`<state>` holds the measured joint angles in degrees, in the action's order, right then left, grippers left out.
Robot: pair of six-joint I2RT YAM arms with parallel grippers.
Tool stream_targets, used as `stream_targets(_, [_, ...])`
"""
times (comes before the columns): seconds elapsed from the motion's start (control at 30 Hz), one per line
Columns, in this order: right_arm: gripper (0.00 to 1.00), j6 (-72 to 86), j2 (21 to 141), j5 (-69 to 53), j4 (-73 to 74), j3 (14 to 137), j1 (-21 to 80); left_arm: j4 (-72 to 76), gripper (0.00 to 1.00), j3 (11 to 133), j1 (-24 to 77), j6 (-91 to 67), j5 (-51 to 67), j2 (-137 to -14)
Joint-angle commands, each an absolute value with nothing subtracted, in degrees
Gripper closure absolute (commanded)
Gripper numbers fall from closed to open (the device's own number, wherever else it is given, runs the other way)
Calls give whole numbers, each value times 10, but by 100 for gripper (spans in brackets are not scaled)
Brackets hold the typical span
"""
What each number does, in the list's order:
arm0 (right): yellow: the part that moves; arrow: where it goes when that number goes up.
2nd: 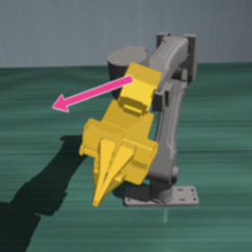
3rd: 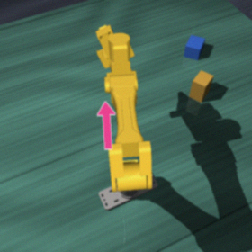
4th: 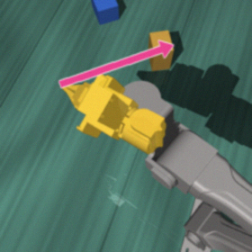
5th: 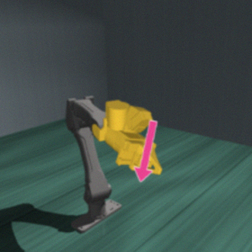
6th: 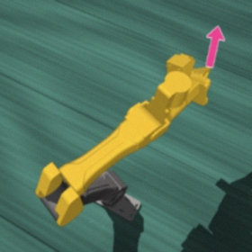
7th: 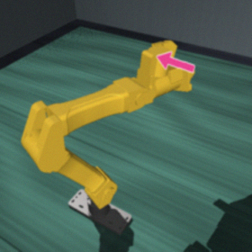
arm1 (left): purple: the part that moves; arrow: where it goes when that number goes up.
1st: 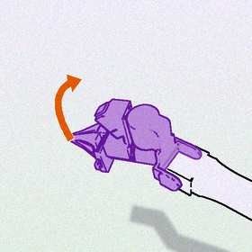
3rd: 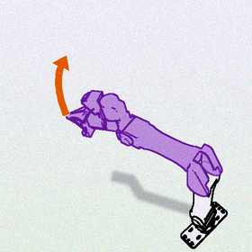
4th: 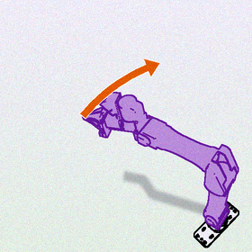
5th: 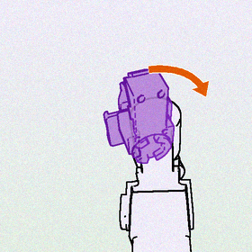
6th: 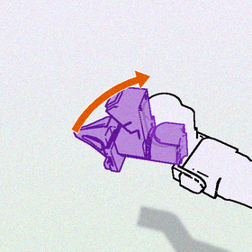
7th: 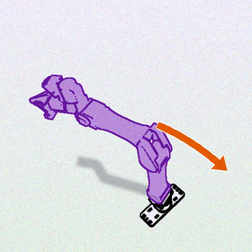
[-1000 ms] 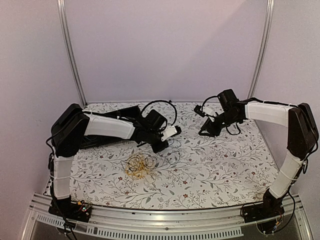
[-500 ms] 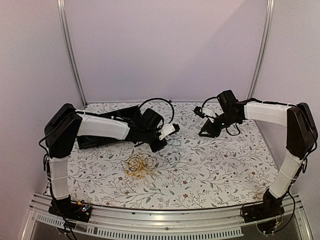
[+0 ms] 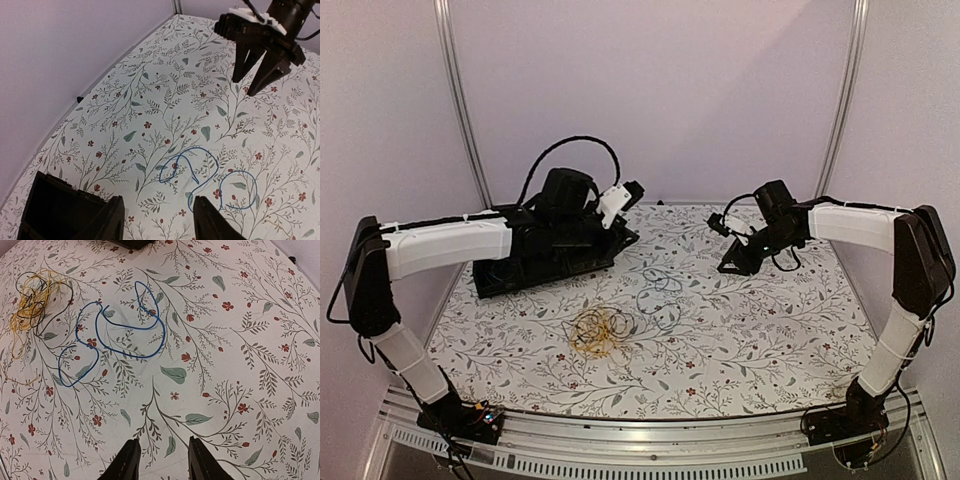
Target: Untangle the cables
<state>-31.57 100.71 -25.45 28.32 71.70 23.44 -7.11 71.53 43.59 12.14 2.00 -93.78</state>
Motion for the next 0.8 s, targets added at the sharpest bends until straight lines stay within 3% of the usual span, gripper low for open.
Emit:
stream_targets(0.0, [63,-321,1018,-231,284,721,232,-113,48,718,460,131,14,-1026])
stream_targets(0.23, [63,-323,1014,-222,280,716,231,-73,46,738,461,115,38,-1111])
stream_targets(0.53, [63,-326,1017,-226,282,716,230,-91,55,811,463,114,60,-1215])
stream_targets(0.63, [63,-328,1021,-225,283,716,231,-109,65,842,463,113,64,-1242])
stream_targets(0.77, [63,-327,1023,-225,283,717,230,-113,100,853,463,110,49,-1234])
